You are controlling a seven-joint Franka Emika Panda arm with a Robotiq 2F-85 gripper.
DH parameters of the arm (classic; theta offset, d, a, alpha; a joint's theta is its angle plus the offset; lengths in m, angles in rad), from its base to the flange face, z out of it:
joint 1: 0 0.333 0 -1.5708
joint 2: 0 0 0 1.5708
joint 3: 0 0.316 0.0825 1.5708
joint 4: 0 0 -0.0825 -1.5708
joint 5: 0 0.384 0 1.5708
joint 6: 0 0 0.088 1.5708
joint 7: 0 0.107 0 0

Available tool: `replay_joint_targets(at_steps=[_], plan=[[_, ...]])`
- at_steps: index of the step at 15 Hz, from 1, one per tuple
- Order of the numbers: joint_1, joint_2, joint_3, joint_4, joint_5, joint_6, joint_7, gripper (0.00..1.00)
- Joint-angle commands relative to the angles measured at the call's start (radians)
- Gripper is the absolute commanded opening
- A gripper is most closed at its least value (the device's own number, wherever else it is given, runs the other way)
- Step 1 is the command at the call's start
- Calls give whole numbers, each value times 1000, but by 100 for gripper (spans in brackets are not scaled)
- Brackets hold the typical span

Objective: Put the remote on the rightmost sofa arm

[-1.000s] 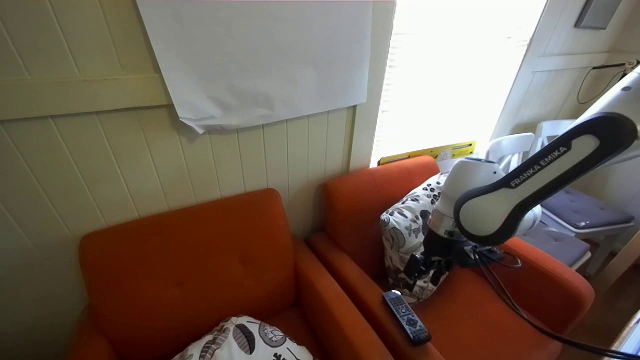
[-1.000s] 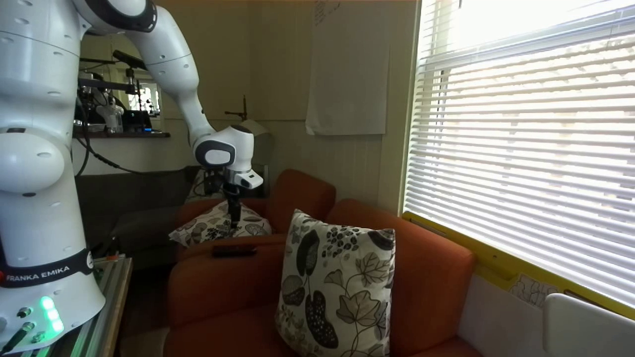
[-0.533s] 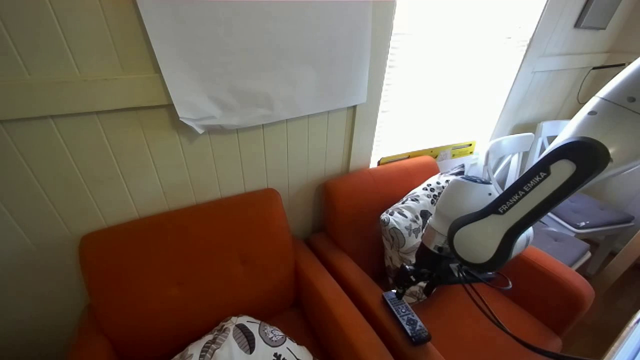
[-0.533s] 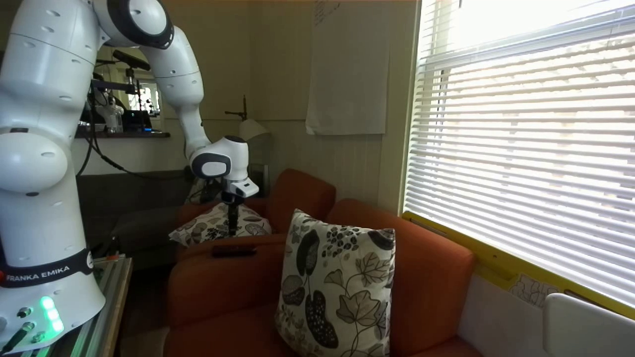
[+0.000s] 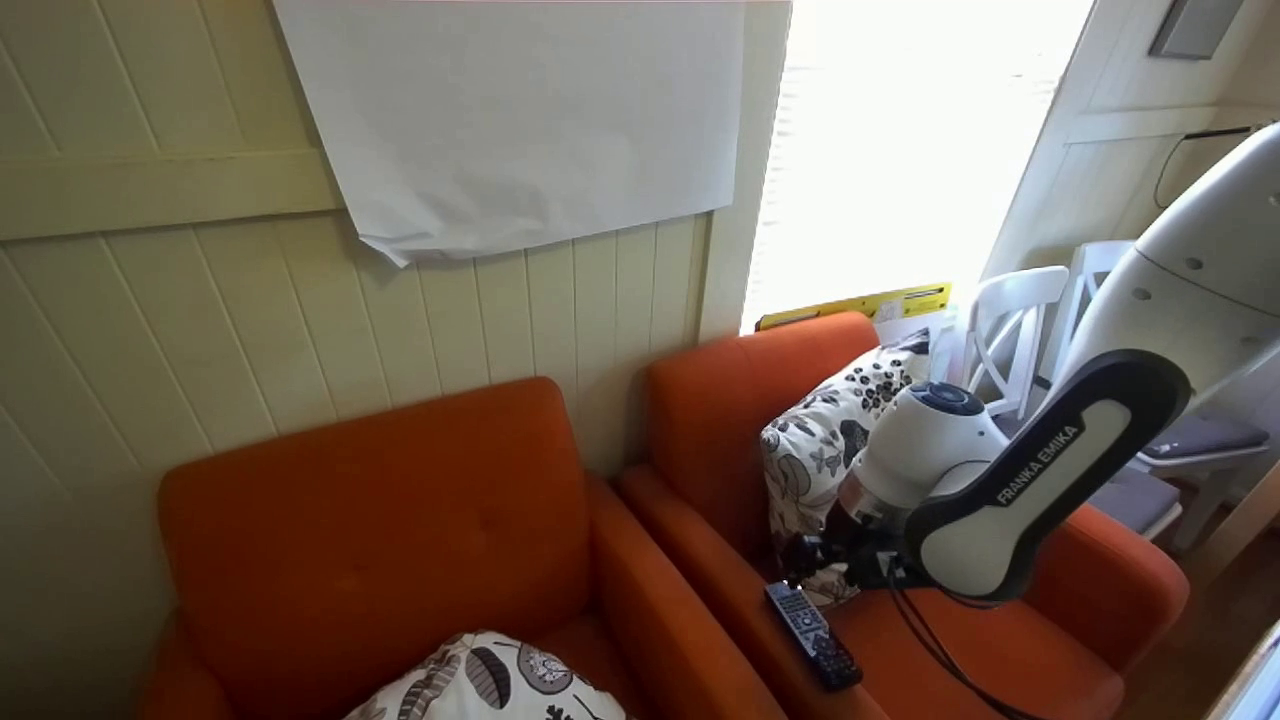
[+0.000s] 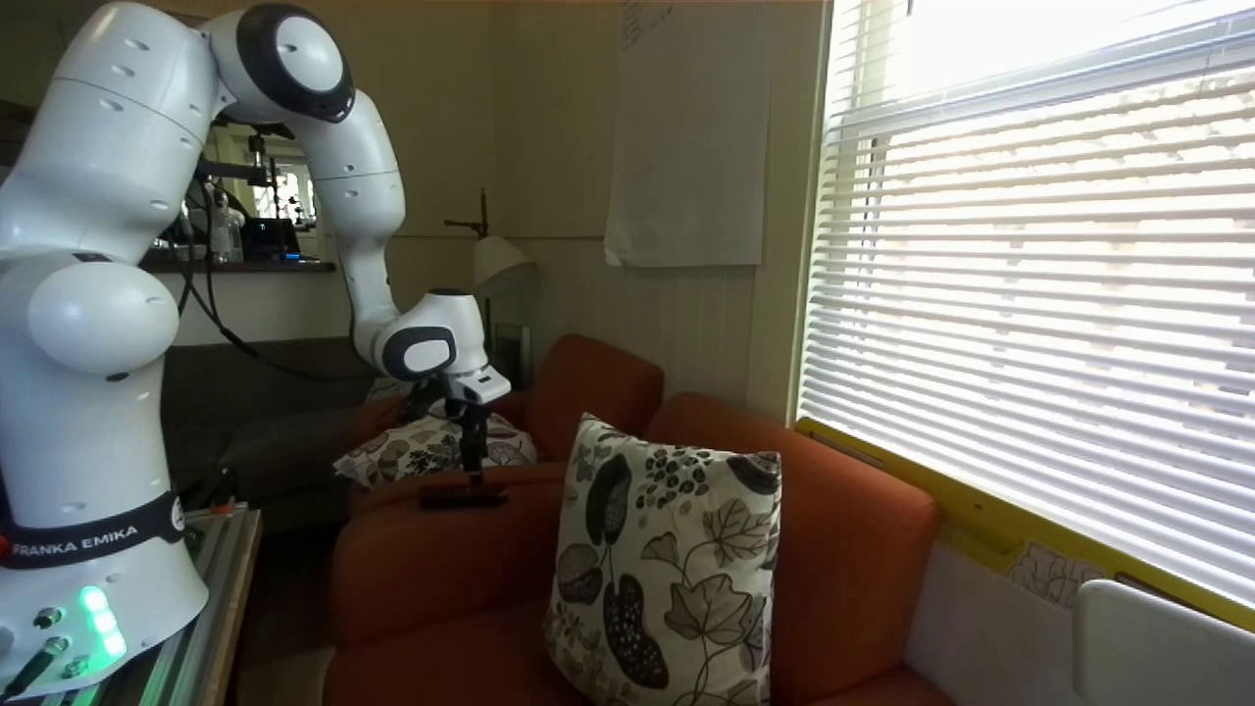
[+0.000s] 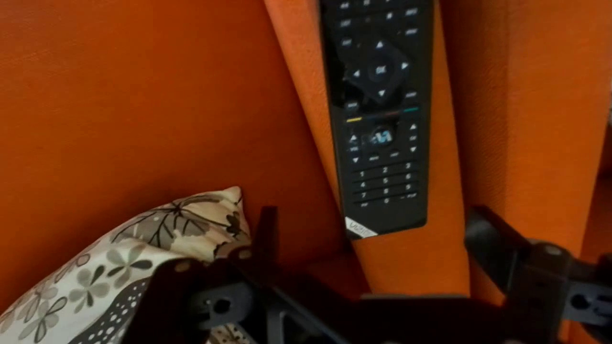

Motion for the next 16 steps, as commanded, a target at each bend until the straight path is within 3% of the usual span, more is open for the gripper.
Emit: replay_joint_targets(at_steps=[1,3,5,6,9,13,16], plan=[[107,66,-86,32,-13,45,76,100],[113,71,-72,44,-4,36,66,100],[26,42,25,44,13,27,20,100],[76,52,-33,32,-2,25,41,100],[43,50,11,44,0,25,37,100],[198,94,-153,63,-35,6,86,100],[273,117,-220,66,-24,10,86,100]])
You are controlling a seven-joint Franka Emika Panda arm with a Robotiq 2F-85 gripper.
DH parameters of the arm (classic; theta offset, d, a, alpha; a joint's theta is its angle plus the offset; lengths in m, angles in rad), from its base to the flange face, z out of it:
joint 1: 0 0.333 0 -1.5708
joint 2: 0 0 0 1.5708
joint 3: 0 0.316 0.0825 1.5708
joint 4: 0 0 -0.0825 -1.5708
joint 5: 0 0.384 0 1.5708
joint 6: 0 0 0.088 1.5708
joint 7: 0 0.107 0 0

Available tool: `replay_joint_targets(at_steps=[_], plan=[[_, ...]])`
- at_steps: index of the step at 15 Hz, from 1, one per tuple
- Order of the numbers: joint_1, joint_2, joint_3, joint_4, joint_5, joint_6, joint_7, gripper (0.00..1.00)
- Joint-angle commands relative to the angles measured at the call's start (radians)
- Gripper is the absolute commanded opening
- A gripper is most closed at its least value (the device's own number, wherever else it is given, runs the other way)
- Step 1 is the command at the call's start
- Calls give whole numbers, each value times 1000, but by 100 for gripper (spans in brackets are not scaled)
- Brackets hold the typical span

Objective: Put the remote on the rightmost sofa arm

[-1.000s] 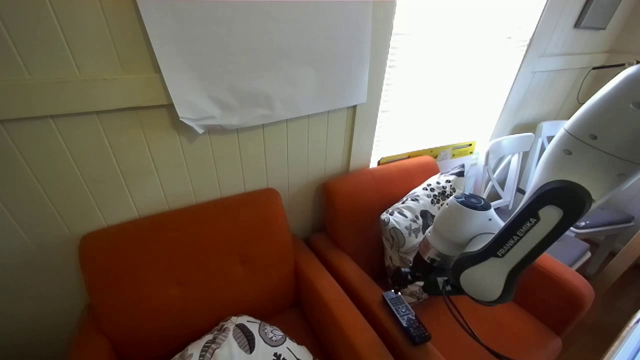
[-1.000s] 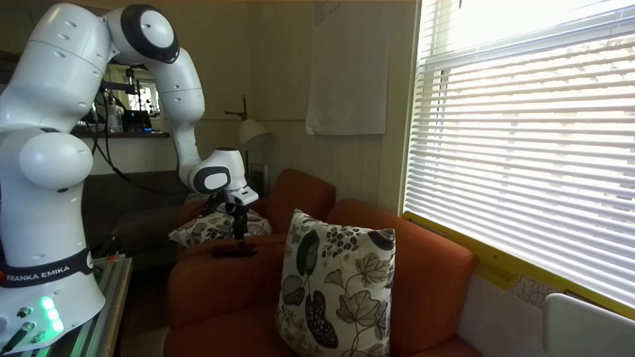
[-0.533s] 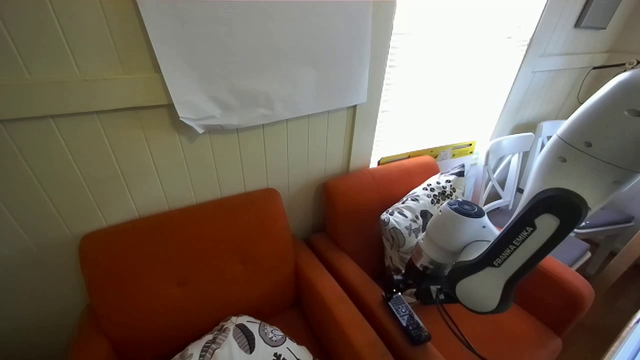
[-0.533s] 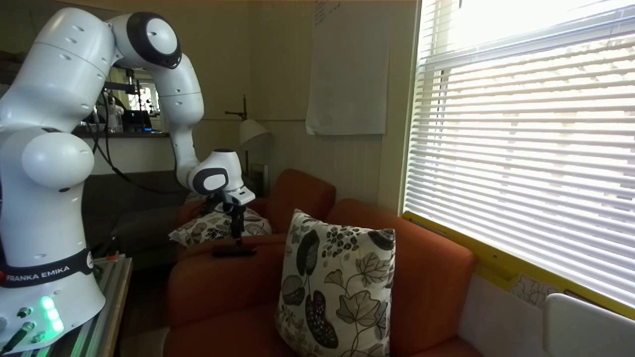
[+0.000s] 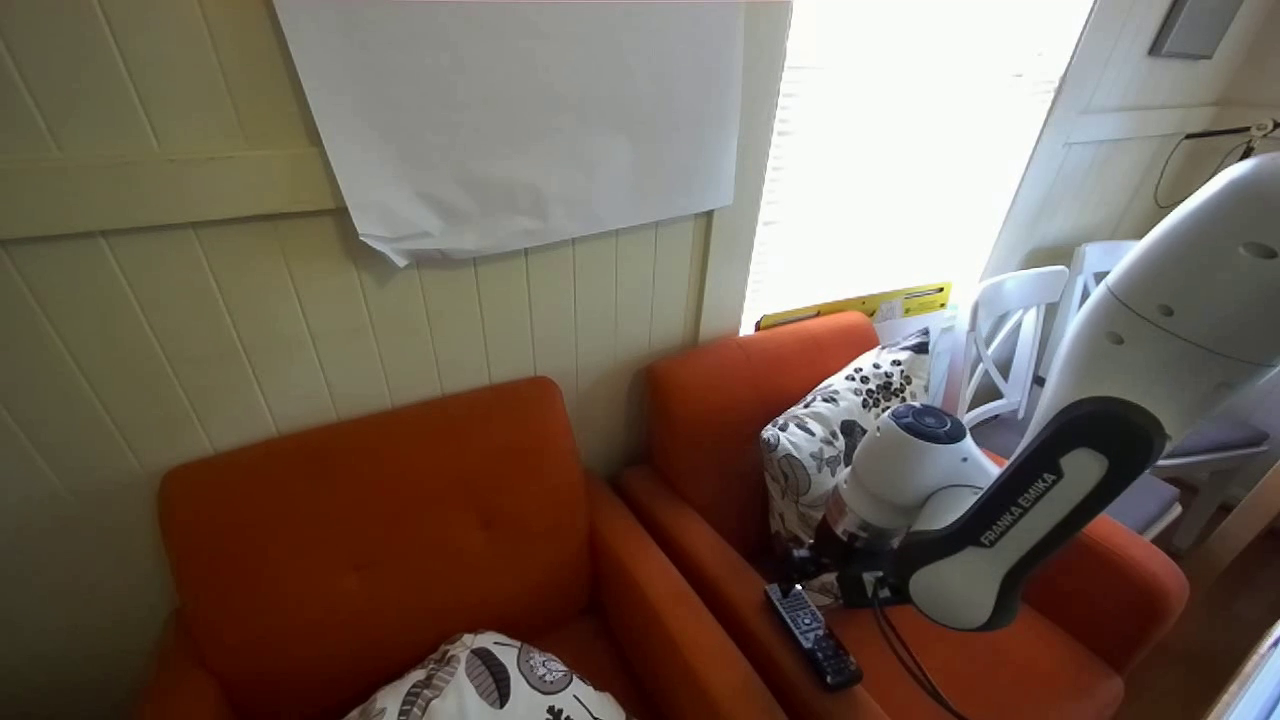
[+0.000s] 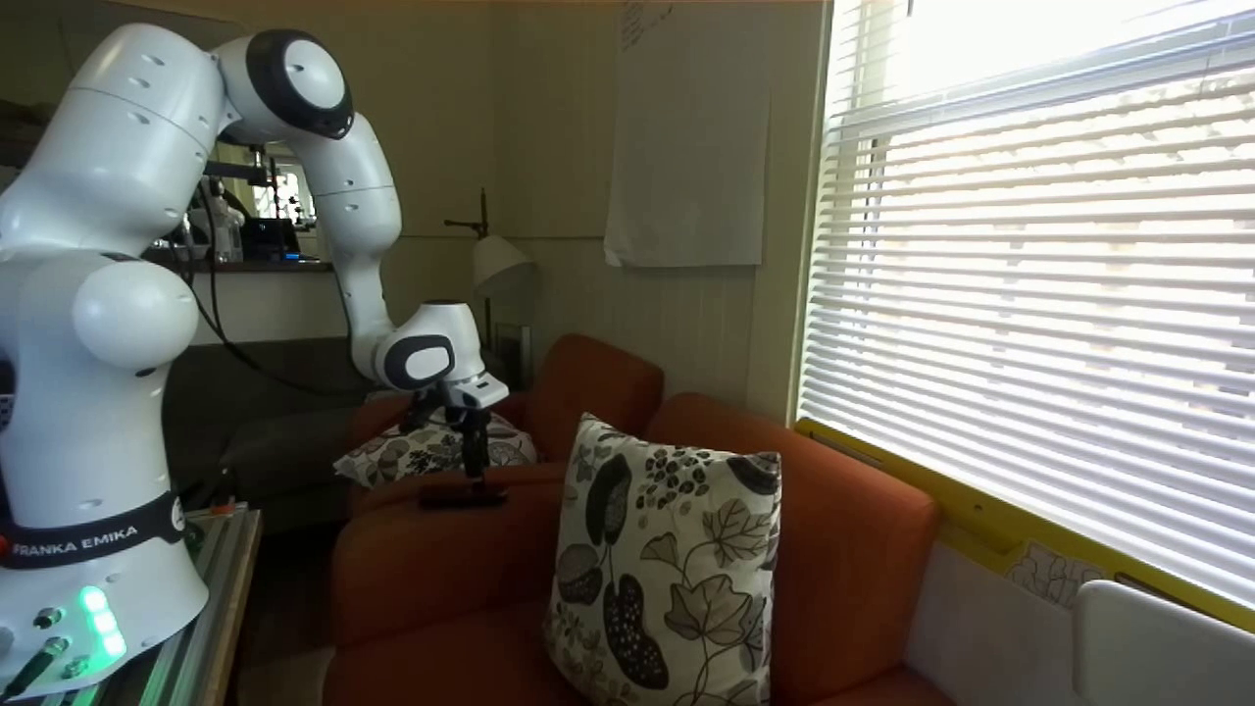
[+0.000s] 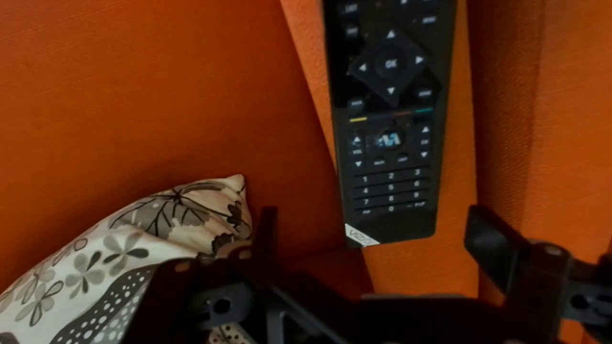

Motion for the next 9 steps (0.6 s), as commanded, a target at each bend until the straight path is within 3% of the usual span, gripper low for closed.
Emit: replay_joint_targets(at_steps=[1,4,8,9], plan=[[77,37,-58,22,-12,-7,33,100],[56,31,-18,21,-3,-1,12,100],[61,29,-12,23,-5,-8,12,100],[32,27,17,24,0,3,1,100]])
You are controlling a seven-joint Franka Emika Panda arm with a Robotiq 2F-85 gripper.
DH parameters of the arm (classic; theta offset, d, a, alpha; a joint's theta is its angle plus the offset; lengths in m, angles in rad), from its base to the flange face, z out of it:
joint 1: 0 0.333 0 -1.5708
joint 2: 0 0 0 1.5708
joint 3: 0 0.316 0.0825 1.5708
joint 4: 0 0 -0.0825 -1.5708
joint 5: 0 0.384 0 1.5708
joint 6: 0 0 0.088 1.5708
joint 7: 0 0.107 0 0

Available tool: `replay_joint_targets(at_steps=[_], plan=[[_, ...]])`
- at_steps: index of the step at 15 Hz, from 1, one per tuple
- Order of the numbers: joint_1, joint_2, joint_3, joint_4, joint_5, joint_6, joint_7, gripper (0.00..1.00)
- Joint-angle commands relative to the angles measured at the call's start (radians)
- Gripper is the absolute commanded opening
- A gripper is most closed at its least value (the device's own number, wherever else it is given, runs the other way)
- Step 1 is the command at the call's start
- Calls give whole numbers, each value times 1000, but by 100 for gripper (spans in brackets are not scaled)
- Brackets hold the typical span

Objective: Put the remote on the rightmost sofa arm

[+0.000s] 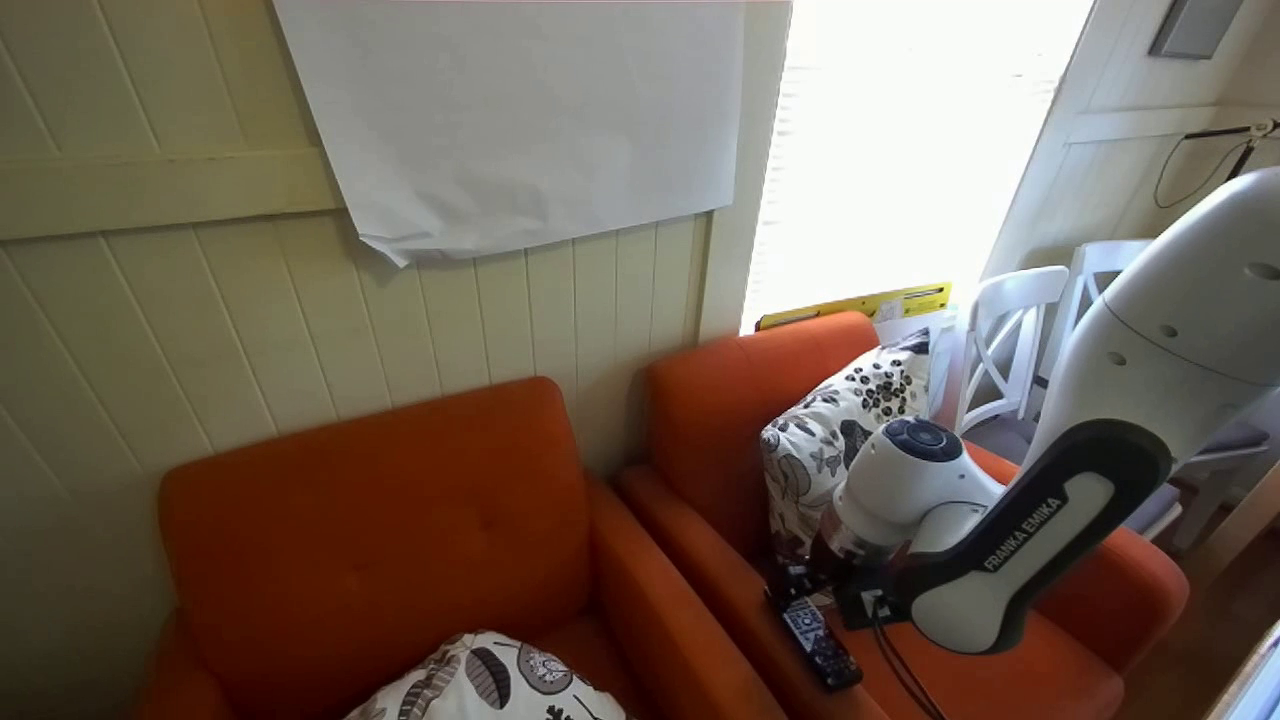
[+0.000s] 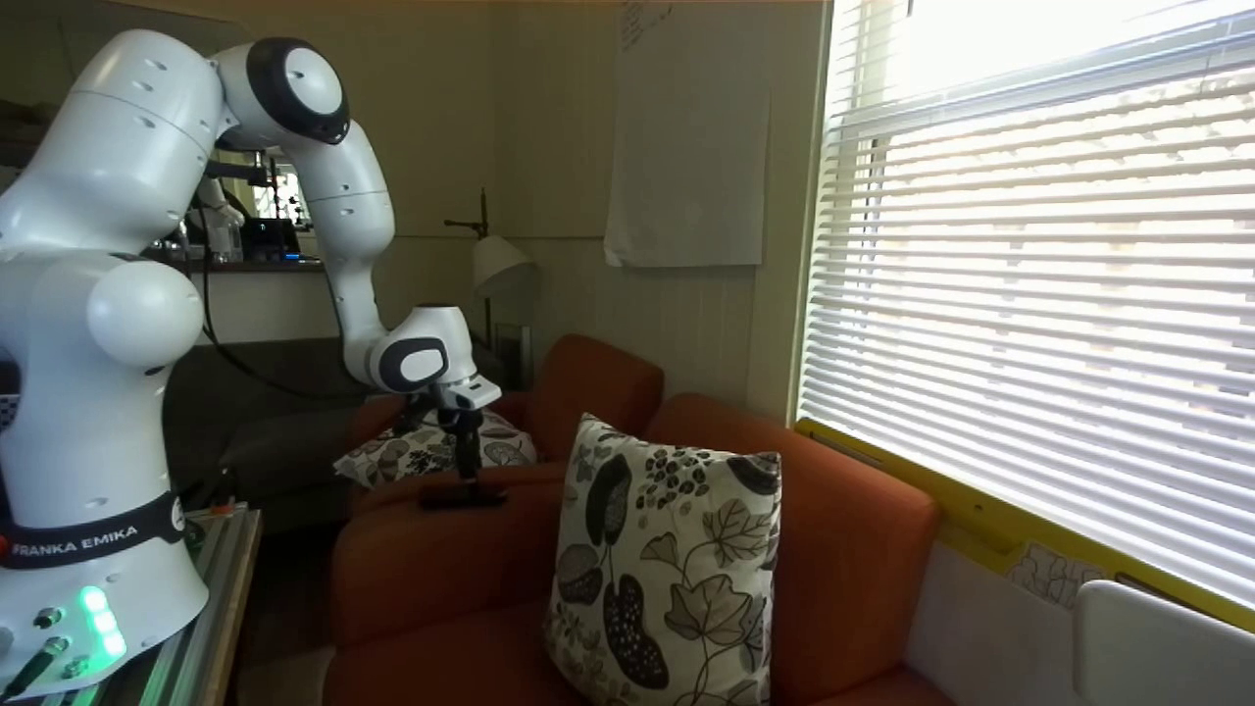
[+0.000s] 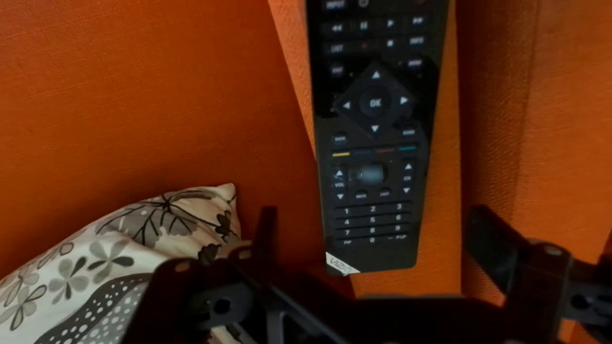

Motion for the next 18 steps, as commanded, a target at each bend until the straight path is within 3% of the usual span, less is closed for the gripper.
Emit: replay_joint_targets(at_steps=[1,7,13,18], plan=[[-7,14,12,20,-4,-9,6,100],[12,42,-6,36,-6,-16,17,100],[-36,66,44,57,1,-11,-4,100],[8,95,-10,75,-9,-50,16,100]])
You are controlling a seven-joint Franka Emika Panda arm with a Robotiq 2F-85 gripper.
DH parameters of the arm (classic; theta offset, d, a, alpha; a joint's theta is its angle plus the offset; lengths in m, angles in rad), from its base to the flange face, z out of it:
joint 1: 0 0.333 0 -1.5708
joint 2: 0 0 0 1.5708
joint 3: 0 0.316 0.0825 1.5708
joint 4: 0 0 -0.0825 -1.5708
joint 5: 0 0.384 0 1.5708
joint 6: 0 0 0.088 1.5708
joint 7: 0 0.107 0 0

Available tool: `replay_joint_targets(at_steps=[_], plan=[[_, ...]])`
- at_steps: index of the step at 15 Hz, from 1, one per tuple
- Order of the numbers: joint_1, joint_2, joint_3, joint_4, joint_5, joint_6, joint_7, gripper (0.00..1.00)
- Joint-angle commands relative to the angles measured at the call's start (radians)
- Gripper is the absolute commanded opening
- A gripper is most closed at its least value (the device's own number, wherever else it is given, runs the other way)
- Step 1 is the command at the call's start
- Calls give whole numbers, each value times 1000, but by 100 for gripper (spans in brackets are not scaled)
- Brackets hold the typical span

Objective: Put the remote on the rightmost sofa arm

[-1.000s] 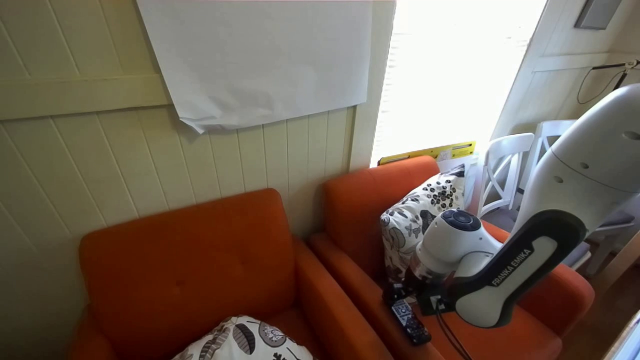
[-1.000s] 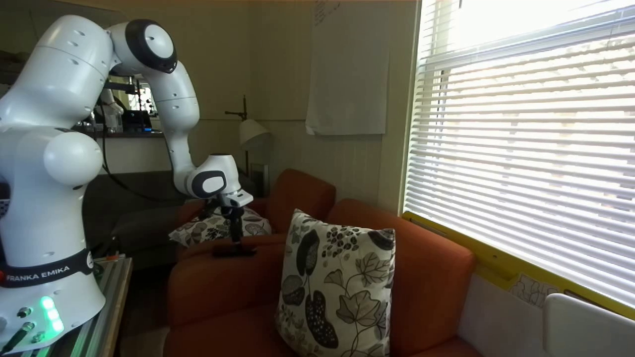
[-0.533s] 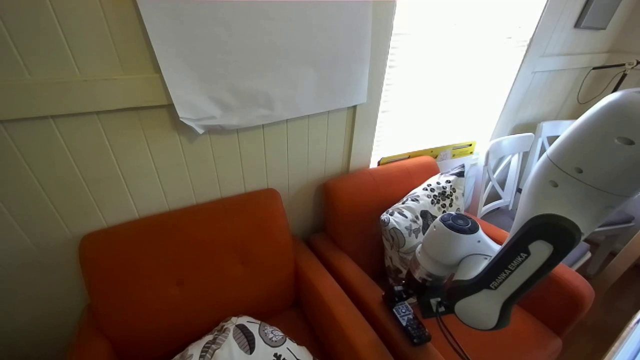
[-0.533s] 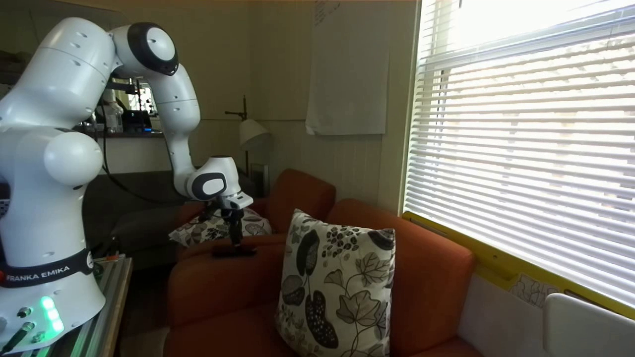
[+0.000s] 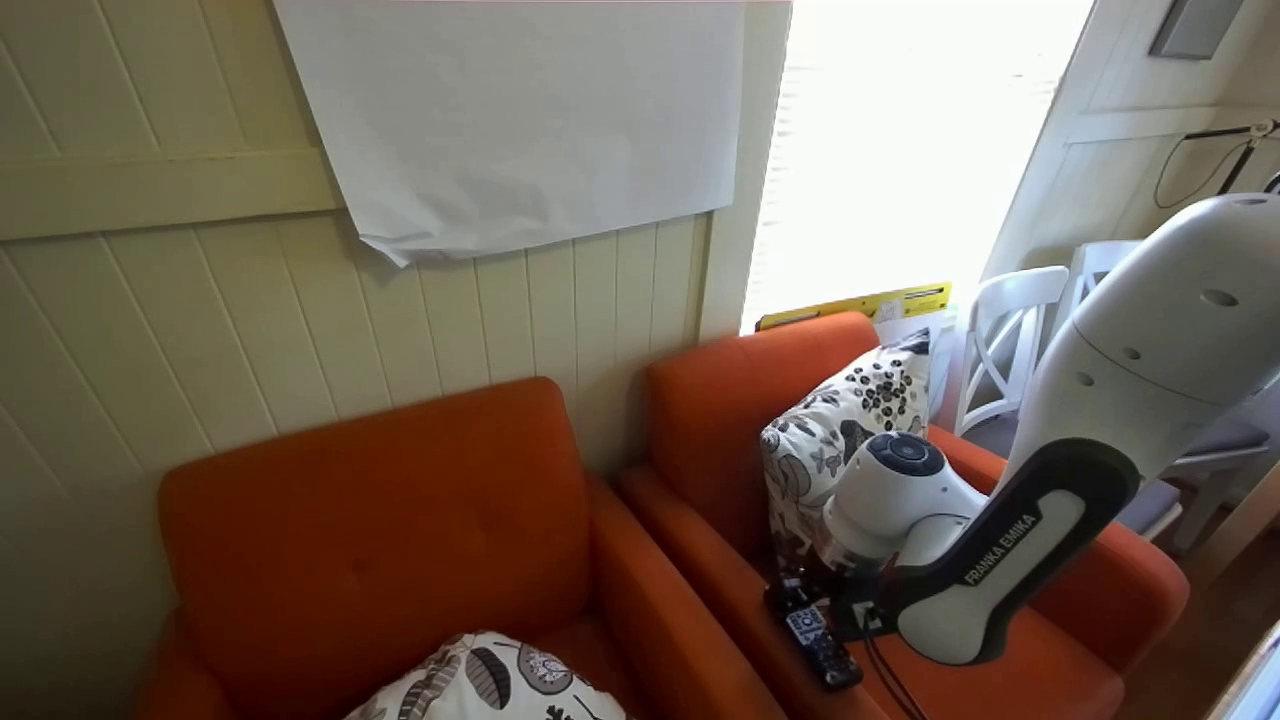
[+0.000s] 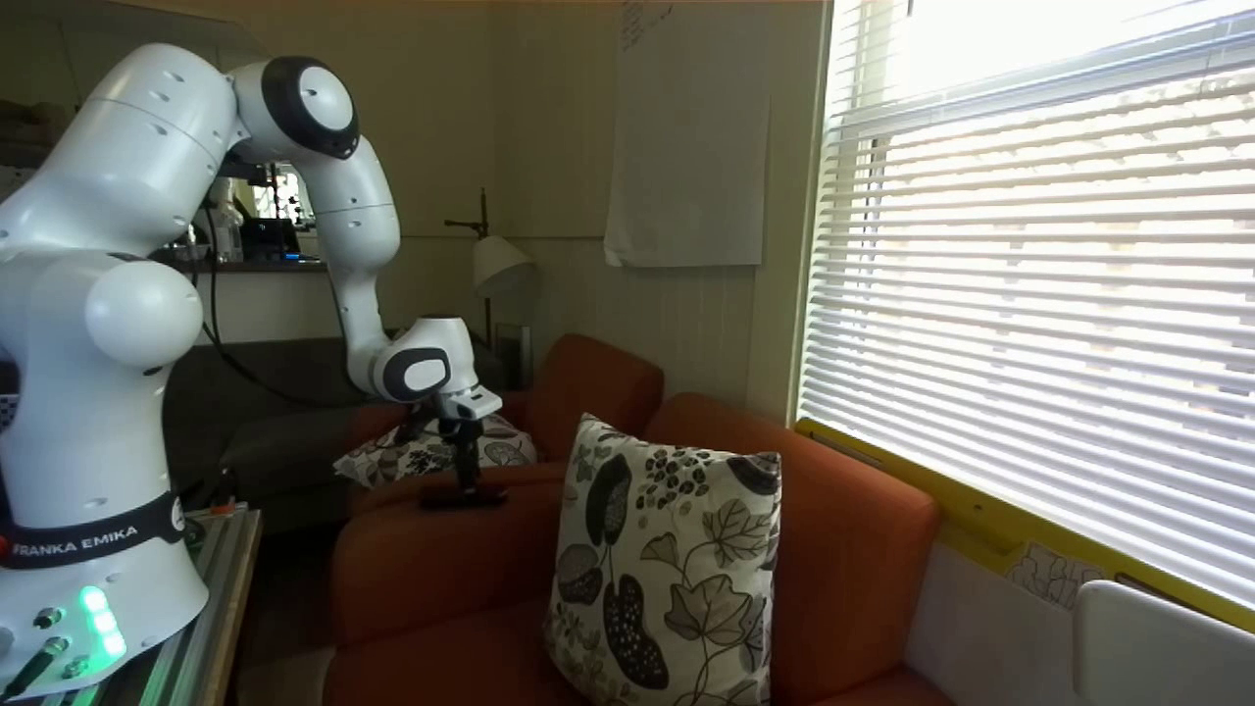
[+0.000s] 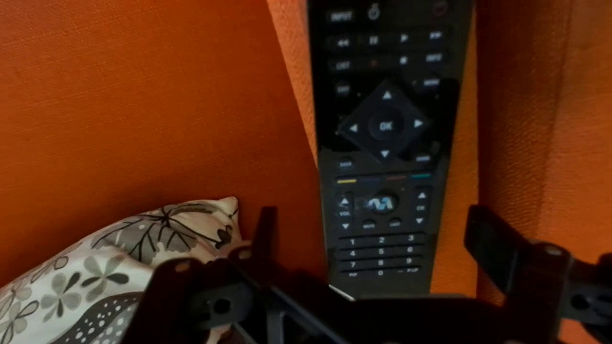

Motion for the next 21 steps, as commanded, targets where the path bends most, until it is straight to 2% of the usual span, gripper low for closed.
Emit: replay_joint_targets(at_steps=[1,7,8,9,14,17,20,21], plan=[[-1,34,-8,35,-8,-35,9,100],[-41,50,34,54,-6,-34,-4,100],[-43,53,36,58,-6,-35,-5,75],[-43,55,36,60,-7,-37,-5,74],[-40,53,36,64,-12,-58,-2,37],[-35,20,34,51,-20,-91,-4,36],[-80,-80,69,-2,-57,-133,-95,36],[-56,-113,36,-20,-86,-163,-109,36]])
